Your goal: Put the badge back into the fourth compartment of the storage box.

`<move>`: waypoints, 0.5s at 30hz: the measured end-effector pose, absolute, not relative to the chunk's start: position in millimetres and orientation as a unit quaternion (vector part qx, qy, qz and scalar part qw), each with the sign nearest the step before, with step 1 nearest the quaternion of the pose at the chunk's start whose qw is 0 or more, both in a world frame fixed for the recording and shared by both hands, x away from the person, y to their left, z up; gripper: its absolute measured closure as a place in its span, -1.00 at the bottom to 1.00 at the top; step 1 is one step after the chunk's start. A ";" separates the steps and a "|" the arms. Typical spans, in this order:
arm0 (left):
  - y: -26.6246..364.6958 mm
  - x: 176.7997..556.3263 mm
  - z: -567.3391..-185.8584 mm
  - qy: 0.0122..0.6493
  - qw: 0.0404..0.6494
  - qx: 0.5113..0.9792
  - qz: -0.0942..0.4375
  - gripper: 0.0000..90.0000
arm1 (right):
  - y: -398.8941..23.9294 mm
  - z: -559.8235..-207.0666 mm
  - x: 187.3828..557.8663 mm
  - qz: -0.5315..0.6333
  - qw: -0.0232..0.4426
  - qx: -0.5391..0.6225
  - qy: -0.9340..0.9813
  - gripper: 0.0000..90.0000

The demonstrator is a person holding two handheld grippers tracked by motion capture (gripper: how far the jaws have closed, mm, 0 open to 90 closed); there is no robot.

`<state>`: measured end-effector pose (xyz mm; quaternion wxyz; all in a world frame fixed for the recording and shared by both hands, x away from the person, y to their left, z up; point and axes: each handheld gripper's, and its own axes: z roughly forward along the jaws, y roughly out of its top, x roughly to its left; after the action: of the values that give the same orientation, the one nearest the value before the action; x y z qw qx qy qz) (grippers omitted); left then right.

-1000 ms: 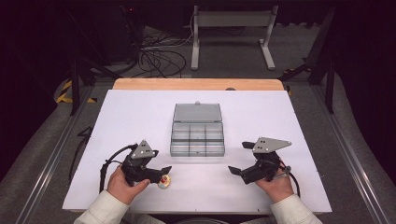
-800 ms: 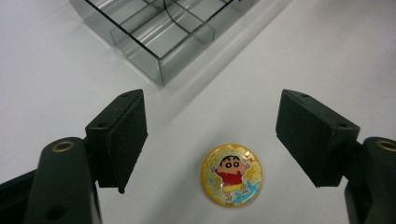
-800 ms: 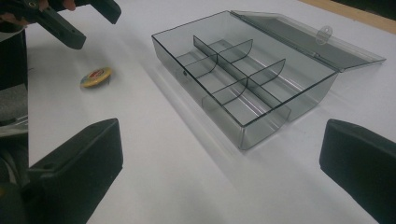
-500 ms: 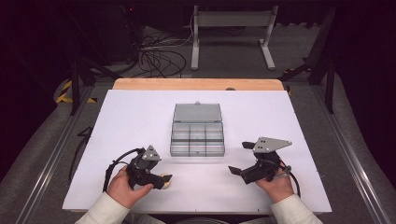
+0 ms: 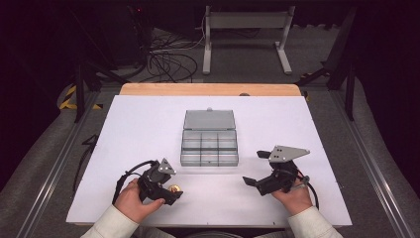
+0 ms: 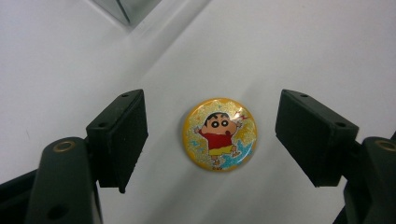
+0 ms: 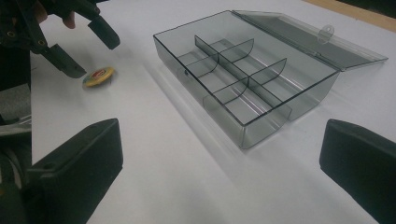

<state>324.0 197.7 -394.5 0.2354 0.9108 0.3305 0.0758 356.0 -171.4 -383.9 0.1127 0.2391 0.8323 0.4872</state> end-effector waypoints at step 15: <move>192.8 324.7 -401.1 0.328 0.204 0.921 0.057 -0.40 | -171.4 -383.9 355.9 0.486 0.112 0.238 0.833 -1.00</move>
<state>324.7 192.8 -401.1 0.2039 0.9205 0.3284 0.0565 355.9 -171.4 -383.9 0.1122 0.2377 0.8334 0.4862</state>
